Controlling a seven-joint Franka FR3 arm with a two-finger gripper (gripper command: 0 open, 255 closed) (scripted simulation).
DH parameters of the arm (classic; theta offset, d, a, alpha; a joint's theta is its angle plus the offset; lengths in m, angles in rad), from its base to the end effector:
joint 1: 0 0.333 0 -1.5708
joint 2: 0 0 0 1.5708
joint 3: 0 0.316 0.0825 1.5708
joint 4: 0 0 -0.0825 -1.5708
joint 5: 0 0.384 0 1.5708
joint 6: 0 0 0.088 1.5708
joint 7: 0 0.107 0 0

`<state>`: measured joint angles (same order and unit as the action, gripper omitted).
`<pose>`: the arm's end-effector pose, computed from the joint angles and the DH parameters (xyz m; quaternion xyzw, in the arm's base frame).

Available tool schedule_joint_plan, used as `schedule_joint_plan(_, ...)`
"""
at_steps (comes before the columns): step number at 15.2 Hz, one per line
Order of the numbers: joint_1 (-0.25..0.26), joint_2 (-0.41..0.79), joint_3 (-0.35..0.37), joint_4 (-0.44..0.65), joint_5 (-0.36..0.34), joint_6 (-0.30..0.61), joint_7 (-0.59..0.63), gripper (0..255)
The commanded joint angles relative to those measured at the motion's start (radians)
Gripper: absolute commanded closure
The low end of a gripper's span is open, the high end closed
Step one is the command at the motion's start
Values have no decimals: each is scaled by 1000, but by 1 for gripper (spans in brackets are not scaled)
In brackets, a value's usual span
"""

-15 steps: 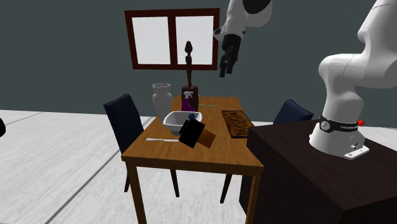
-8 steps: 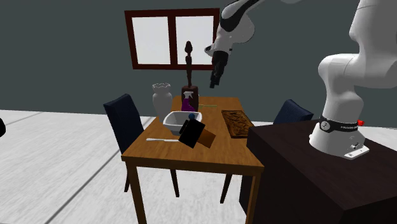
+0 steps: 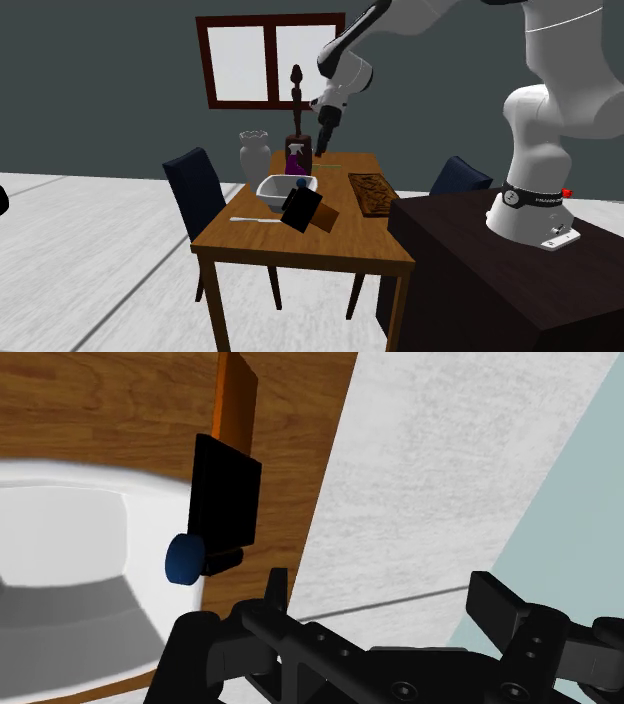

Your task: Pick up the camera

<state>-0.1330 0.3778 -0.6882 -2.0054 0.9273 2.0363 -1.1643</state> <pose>0.4392 -0.3866 0.2962 -0.9571 0.0857 -0.1675 0.2203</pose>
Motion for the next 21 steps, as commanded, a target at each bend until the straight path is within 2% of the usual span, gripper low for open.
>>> schedule_joint_plan(1, -57, 94, 27, 73, 70, -39, -39, 0)
schedule_joint_plan(9, -272, 434, 143, 397, 247, -150, -90, 0)
schedule_joint_plan(19, -297, 517, 174, 433, 286, -123, -128, 0)
schedule_joint_plan(20, -298, 517, 174, 435, 285, -124, -127, 255)
schedule_joint_plan(21, -298, 518, 174, 436, 285, -124, -126, 255)
